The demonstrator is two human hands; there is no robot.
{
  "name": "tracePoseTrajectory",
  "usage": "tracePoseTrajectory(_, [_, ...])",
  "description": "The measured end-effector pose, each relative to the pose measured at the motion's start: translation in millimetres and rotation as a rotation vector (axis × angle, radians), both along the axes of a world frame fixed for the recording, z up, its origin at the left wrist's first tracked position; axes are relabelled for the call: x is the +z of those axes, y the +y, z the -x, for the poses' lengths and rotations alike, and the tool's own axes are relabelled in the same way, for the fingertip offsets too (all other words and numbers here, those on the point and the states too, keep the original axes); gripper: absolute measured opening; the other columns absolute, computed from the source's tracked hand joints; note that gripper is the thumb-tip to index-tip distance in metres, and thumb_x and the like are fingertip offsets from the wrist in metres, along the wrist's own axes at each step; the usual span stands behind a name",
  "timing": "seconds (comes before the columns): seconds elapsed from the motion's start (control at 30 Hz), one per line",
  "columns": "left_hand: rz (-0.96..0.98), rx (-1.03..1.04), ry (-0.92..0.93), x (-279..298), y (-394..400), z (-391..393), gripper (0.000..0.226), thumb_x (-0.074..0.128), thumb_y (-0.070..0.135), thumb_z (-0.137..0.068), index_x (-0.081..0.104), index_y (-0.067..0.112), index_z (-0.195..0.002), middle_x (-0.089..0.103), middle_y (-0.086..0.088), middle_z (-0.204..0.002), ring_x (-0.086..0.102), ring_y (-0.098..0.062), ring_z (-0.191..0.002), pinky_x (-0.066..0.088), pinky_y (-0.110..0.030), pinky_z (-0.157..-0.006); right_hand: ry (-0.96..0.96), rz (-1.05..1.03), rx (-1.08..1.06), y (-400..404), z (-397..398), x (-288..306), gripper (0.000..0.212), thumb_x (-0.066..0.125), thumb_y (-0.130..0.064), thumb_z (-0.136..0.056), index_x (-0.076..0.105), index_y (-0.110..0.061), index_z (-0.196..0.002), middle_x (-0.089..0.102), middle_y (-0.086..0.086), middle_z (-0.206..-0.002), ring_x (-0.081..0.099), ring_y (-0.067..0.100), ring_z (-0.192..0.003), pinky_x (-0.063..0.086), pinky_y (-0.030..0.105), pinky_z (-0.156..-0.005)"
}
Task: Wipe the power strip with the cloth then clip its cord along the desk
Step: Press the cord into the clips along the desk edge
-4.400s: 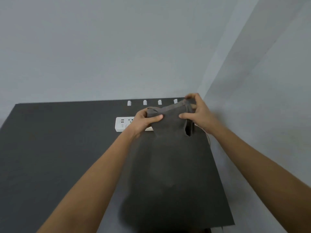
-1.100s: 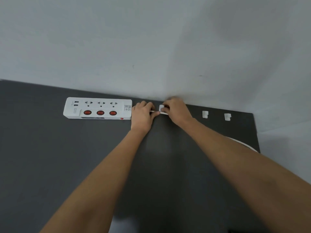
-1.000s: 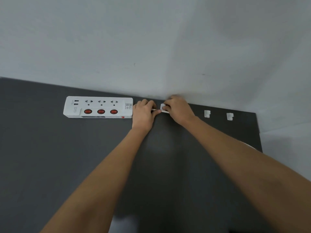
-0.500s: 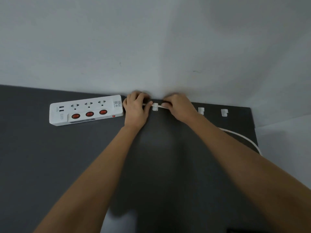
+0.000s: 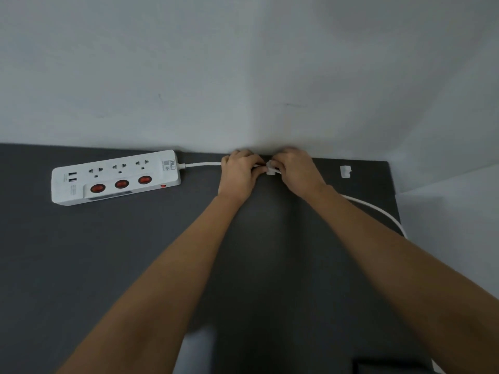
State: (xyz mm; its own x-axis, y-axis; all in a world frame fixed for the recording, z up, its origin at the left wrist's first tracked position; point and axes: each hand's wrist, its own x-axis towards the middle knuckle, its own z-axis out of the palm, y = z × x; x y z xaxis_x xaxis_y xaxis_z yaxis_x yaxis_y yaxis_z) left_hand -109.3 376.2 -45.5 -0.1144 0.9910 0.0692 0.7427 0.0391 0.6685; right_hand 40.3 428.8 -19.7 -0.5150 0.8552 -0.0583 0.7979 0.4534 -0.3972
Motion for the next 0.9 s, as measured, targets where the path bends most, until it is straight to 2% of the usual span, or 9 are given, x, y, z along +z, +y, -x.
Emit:
tracePoseTrajectory(0.1, [0.02, 0.095, -0.005, 0.3, 4.2, -4.9, 0.017, 0.068, 0.027, -0.085, 0.076, 0.014, -0.092, 0.07, -0.009, -0.095, 0.059, -0.031, -0.097, 0.04, -0.044, -0.085, 0.011, 0.025, 0.003, -0.5, 3.1, 0.4, 0.026, 0.053, -0.023, -0.091, 0.069, -0.004, -0.08, 0.067, 0.019, -0.085, 0.06, 0.035, -0.083, 0.05, 0.043, -0.071])
tracePoseTrajectory(0.23, [-0.031, 0.151, 0.096, -2.0, -6.2, -18.5, 0.018, 0.065, 0.027, -0.082, 0.073, 0.022, -0.098, 0.066, 0.0, -0.106, 0.053, -0.026, -0.106, 0.03, -0.044, -0.093, 0.026, 0.027, -0.014, 0.5, -23.8, 8.6, 0.022, 0.059, -0.026, -0.088, 0.071, -0.009, -0.093, 0.071, 0.017, -0.093, 0.062, 0.034, -0.09, 0.051, 0.043, -0.078])
tracePoseTrajectory(0.33, [-0.11, 0.056, 0.141, -1.2, -7.1, -32.8, 0.026, 0.064, 0.033, -0.081, 0.071, 0.026, -0.105, 0.066, 0.005, -0.108, 0.054, -0.023, -0.107, 0.027, -0.044, -0.096, 0.001, -0.006, -0.146, 4.1, -58.1, 9.8, 0.02, 0.062, -0.016, -0.086, 0.072, -0.005, -0.1, 0.072, 0.021, -0.098, 0.064, 0.037, -0.093, 0.05, 0.04, -0.084])
tracePoseTrajectory(0.43, [-0.078, -0.061, 0.127, -1.0, 1.2, -47.8, 0.025, 0.063, 0.042, -0.085, 0.074, 0.026, -0.102, 0.068, 0.005, -0.105, 0.054, -0.023, -0.107, 0.026, -0.043, -0.097, 0.005, 0.018, -0.144, 3.1, -64.7, 5.8, 0.023, 0.064, -0.014, -0.084, 0.07, -0.003, -0.104, 0.071, 0.023, -0.102, 0.065, 0.037, -0.095, 0.049, 0.04, -0.09])
tracePoseTrajectory(0.63, [-0.014, -0.037, 0.087, -2.4, 14.9, -62.6, 0.024, 0.066, 0.041, -0.085, 0.075, 0.021, -0.09, 0.069, 0.0, -0.096, 0.053, -0.027, -0.103, 0.027, -0.039, -0.092, 0.1, -0.017, -0.197, 2.7, -68.9, 2.8, 0.018, 0.064, -0.017, -0.085, 0.072, -0.002, -0.089, 0.07, 0.022, -0.087, 0.064, 0.035, -0.08, 0.049, 0.037, -0.079])
tracePoseTrajectory(0.9, [-0.014, 0.063, 0.081, -6.5, 22.5, -83.0, 0.025, 0.062, 0.038, -0.089, 0.071, 0.015, -0.091, 0.066, -0.006, -0.097, 0.055, -0.027, -0.1, 0.028, -0.039, -0.084, 0.075, -0.007, -0.166, 13.2, -75.7, -1.5, 0.024, 0.058, -0.023, -0.089, 0.072, -0.004, -0.084, 0.067, 0.019, -0.083, 0.061, 0.034, -0.078, 0.048, 0.04, -0.073])
